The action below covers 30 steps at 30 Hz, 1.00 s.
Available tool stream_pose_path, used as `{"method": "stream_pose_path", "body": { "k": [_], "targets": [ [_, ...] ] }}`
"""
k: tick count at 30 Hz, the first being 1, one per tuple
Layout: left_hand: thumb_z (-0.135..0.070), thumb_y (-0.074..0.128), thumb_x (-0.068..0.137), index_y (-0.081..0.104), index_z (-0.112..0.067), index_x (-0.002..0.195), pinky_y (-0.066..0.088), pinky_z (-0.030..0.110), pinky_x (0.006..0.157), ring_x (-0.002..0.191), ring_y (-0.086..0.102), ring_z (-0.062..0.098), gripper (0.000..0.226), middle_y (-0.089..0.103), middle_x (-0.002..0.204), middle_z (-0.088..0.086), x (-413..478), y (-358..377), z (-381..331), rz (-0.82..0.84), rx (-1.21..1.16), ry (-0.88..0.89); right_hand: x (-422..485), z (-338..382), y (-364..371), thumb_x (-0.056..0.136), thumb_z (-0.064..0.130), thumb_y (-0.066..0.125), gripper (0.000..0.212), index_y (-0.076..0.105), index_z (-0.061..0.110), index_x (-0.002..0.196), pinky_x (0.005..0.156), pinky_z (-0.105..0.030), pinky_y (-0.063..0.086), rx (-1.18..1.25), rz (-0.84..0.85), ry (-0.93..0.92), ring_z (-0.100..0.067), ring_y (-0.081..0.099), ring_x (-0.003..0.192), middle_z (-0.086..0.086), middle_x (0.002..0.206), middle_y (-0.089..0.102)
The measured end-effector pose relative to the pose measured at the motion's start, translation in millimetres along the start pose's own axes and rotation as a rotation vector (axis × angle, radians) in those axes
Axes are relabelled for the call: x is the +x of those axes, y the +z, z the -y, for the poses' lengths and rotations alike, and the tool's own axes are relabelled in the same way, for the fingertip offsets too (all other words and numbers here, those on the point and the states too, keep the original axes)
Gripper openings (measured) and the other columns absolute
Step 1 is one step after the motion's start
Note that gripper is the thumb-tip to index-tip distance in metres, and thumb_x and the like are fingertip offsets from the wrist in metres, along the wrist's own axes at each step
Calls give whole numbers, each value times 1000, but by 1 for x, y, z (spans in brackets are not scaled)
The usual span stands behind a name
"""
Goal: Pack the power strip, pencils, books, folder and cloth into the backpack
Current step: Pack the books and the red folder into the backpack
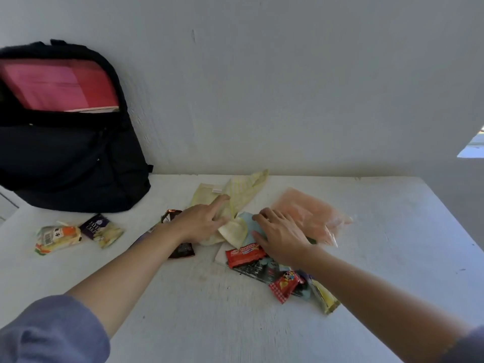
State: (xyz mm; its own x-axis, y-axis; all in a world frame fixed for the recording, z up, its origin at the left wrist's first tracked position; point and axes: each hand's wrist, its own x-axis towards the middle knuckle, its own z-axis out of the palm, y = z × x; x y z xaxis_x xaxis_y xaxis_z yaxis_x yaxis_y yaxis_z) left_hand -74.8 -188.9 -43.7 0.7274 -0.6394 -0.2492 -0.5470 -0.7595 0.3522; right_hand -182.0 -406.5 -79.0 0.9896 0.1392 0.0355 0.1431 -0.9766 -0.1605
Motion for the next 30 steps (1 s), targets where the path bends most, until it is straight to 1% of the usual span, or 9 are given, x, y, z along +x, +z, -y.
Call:
{"method": "stream_pose_path", "body": {
  "k": [2,5,8,12,14,16,20,26,30],
  "targets": [
    [-65,31,102,2,-45,160,52,42,88,92,66,26,67,68,92,13,2,3,-1,82,115,-25,-1,-8,10,104,52,27,50,45,21,139,105,-41,36,-59,-26,-6,-24,46,124,-2,139,46],
    [-54,43,104,33,-33,158,45,36,94,118,59,27,59,67,115,10,1,7,6,76,238,-22,-6,-19,14,104,45,32,43,54,20,132,102,-38,37,-72,-84,-59,-23,51,120,-2,134,52],
    [-43,66,89,74,-26,115,44,32,93,115,50,18,32,59,111,-2,3,4,15,-66,226,77,-10,-31,16,100,30,45,35,59,14,128,99,-37,41,-57,-141,-74,-23,57,115,-5,127,60],
    [-47,74,82,68,-24,60,41,30,94,103,44,5,32,52,111,-13,11,5,16,-97,210,223,-15,-38,16,101,28,48,36,58,12,132,103,-37,42,-38,-148,-45,-23,59,117,-5,128,63],
    [-48,73,86,70,-22,67,47,33,90,97,51,6,32,56,106,-11,15,9,7,-164,141,260,-13,-34,13,103,28,44,38,55,13,136,104,-38,40,-17,-121,-23,-24,57,120,-5,131,61],
    [-52,68,90,73,-21,98,50,37,89,101,55,13,33,58,109,-6,21,14,-4,-218,144,291,-6,-27,6,106,40,36,45,51,15,140,106,-38,37,11,-57,33,-23,52,125,-4,134,57],
    [-62,65,90,44,-21,152,41,33,106,131,44,18,78,41,147,-1,35,16,-21,-40,201,237,3,-18,-2,92,75,31,82,34,18,151,108,-41,35,16,118,93,-25,43,129,-4,137,47],
    [-64,81,74,53,-28,143,47,35,95,120,53,21,82,47,129,-2,54,1,-27,129,192,109,0,-19,13,89,72,47,79,38,20,147,109,-39,29,79,8,135,-22,38,128,-1,135,44],
    [-62,89,62,60,-29,127,46,33,81,109,54,20,79,46,111,-5,56,-5,-41,145,341,46,-1,-21,16,92,52,56,70,36,19,151,113,-42,30,102,31,94,-23,37,133,-1,140,43]
  ]
}}
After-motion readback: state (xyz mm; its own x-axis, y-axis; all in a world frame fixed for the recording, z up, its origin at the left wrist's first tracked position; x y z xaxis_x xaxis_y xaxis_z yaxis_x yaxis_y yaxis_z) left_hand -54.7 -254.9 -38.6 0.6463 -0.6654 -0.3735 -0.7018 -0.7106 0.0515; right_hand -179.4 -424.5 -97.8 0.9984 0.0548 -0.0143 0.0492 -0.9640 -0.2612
